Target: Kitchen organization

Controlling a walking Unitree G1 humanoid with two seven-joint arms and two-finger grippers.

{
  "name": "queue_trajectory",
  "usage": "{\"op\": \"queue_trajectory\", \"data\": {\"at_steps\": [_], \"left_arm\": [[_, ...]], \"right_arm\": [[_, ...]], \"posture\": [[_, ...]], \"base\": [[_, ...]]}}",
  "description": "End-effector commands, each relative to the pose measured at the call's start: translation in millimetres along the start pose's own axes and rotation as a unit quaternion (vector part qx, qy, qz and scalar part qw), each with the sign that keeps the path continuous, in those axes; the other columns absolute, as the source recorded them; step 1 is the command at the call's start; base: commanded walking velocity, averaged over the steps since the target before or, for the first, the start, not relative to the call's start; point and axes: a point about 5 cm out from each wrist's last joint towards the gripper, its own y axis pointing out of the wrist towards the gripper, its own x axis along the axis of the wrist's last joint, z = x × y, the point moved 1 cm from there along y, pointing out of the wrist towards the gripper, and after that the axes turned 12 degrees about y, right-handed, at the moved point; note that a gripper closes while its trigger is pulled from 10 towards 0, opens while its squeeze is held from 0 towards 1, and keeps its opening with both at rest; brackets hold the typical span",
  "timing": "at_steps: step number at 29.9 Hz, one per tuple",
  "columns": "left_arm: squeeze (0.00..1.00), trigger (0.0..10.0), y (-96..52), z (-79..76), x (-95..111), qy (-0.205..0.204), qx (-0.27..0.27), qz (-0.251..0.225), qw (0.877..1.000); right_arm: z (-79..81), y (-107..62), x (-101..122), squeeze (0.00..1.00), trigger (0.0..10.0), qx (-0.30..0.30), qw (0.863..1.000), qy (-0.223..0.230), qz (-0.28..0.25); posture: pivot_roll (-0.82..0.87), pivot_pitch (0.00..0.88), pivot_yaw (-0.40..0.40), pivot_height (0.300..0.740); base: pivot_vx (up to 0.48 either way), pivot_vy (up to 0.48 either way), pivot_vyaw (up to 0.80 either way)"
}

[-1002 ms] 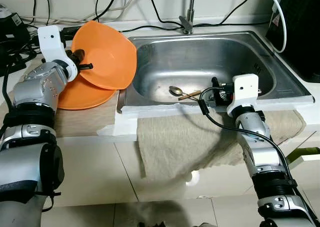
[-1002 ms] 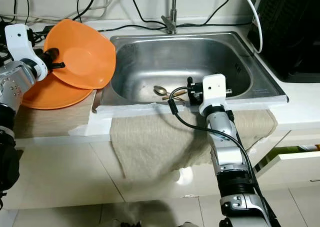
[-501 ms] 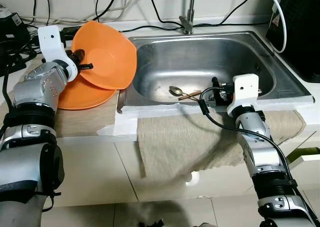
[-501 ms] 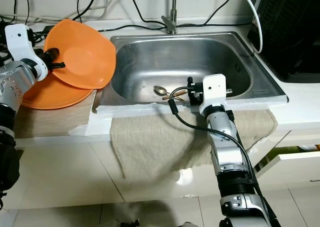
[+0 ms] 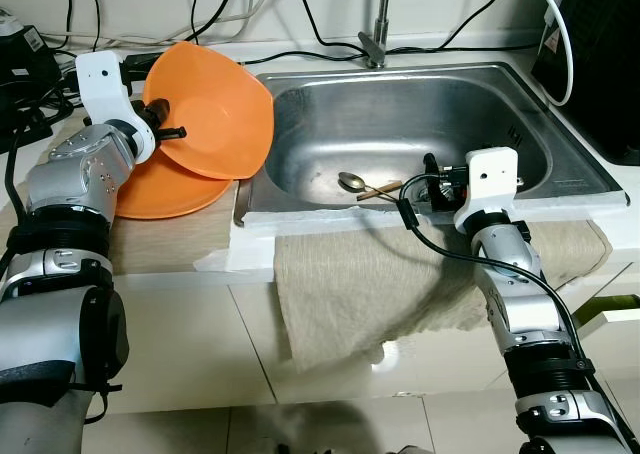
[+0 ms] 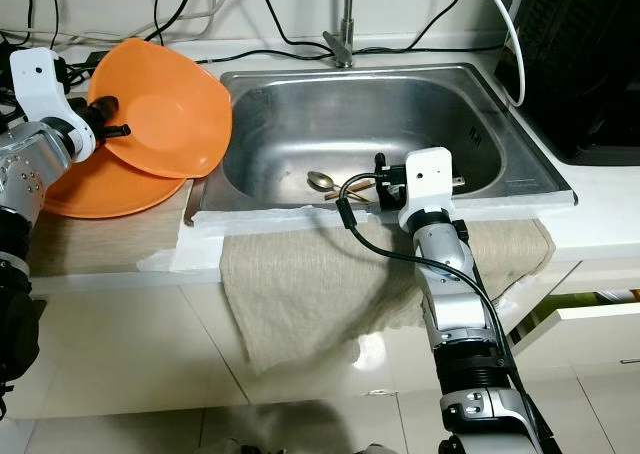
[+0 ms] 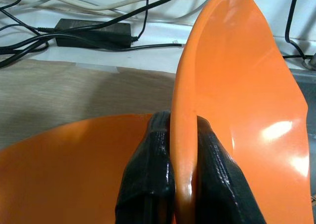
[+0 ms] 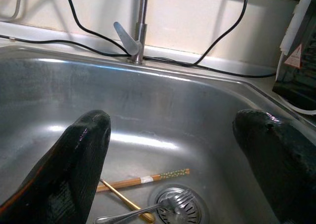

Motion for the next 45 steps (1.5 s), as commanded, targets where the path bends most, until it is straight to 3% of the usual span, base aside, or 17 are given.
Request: {"op": "queue_trajectory", "data": {"at_steps": [1,45], "left_arm": [[0.00,0.0,-0.2,0.5,-11.7,0.014,0.004,0.033,0.999],[0.00,0.0,0.5,-1.3,-12.9,0.014,0.004,0.033,0.999]], "right_arm": [[-0.2,0.1,5.9,0.00,10.0,0.000,1.000,0.002,-0.013],[-1.6,0.3,4.5,0.00,10.0,0.000,1.000,0.002,-0.011]], "posture": [[-0.07,0.000,0.037,0.740],[-0.07,0.000,0.034,0.740]], "base": [[0.000,0.000,0.00],[0.000,0.000,0.00]]}}
